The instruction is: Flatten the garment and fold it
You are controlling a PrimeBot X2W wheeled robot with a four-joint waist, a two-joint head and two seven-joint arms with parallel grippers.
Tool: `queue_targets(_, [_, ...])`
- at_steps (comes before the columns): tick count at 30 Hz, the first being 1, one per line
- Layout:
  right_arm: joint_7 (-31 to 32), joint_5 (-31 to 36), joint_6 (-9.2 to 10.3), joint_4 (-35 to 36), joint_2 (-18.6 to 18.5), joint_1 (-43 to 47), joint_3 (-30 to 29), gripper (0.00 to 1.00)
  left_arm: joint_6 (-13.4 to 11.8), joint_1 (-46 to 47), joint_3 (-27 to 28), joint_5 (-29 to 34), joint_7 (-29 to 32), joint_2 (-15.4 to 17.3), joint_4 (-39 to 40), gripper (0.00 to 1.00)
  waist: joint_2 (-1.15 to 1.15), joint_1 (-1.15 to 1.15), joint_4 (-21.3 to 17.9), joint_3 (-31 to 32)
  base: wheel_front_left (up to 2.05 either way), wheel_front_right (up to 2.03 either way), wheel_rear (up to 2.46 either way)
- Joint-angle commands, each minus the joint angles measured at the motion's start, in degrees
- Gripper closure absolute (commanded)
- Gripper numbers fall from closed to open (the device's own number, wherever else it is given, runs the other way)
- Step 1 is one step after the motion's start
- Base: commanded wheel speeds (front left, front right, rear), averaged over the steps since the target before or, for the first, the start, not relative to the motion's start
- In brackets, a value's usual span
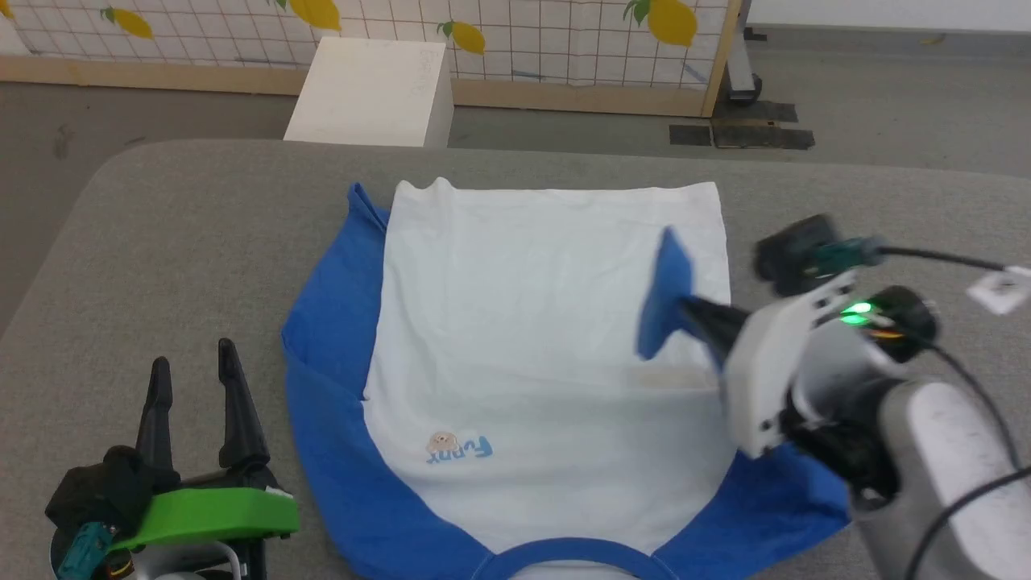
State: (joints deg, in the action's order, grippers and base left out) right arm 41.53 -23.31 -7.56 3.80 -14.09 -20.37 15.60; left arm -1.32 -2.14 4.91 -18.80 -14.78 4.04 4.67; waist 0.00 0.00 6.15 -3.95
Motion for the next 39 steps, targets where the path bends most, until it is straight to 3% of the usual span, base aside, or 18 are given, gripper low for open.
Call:
queue_targets(1, [-0.6, -0.3, 0.08, -0.8, 0.9, -1.1, 2.1, 1.0, -0.1, -0.2, 0.0, 0.1, -0.2, 0.0, 0.1, 0.0, 0.0, 0.0, 0.6, -0.6, 0.0, 0.0, 0.0])
queue_targets(13, [-8.9, -0.6, 0.08, -19.0, 9.9, -8.8, 18.2, 1.0, -0.1, 2.3, -1.2, -0.2, -0.2, -0.3, -0.8, 0.0, 0.0, 0.0, 4.5, -4.6, 0.0, 0.0, 0.0])
queue_targets(20, [-15.7, -4.9, 0.08, -30.0, 11.2, -13.1, 25.5, 1.0, 0.2, 3.4, -2.2, -0.4, -0.2, -0.7, -1.7, 0.0, 0.0, 0.0, 7.1, -7.0, 0.0, 0.0, 0.0])
queue_targets(26, [-17.8, -10.2, 0.08, -34.2, 11.2, -14.9, 31.4, 1.0, 0.3, 4.3, -2.8, -0.5, -0.2, -0.9, -2.4, 0.0, 0.0, 0.0, 8.6, -7.7, 0.0, 0.0, 0.0])
queue_targets(27, [-18.2, -10.4, 0.08, -34.7, 11.2, -15.2, 32.0, 0.83, 0.3, 4.4, -2.9, -0.5, -0.2, -0.9, -2.5, 0.0, 0.0, 0.0, 8.7, -7.7, 0.0, 0.0, 0.0])
queue_targets(28, [-18.6, -11.0, 0.08, -35.2, 11.2, -15.4, 32.8, 0.26, 0.3, 4.4, -2.9, -0.5, -0.2, -0.9, -2.6, 0.0, 0.0, 0.0, 8.7, -7.6, 0.0, 0.0, 0.0])
queue_targets(29, [-19.0, -11.5, 0.08, -35.5, 11.2, -15.7, 33.1, 0.0, 0.2, 4.4, -2.8, -0.6, -0.2, -0.9, -2.7, 0.0, 0.0, 0.0, 8.6, -7.4, 0.0, 0.0, 0.0])
queue_targets(35, [-23.6, -16.7, 0.08, -33.5, 11.2, -17.8, 32.5, 0.0, 0.3, 3.3, -2.2, -0.5, -0.2, -1.0, -3.6, 0.0, 0.0, 0.0, 6.7, -5.1, 0.0, 0.0, 0.0])
queue_targets(39, [-28.8, -17.4, 0.08, -32.1, 11.2, -19.3, 26.2, 0.0, 0.5, 2.6, -1.9, -0.4, -0.2, -0.7, -4.4, 0.0, 0.0, 0.0, 4.7, -2.8, 0.0, 0.0, 0.0])
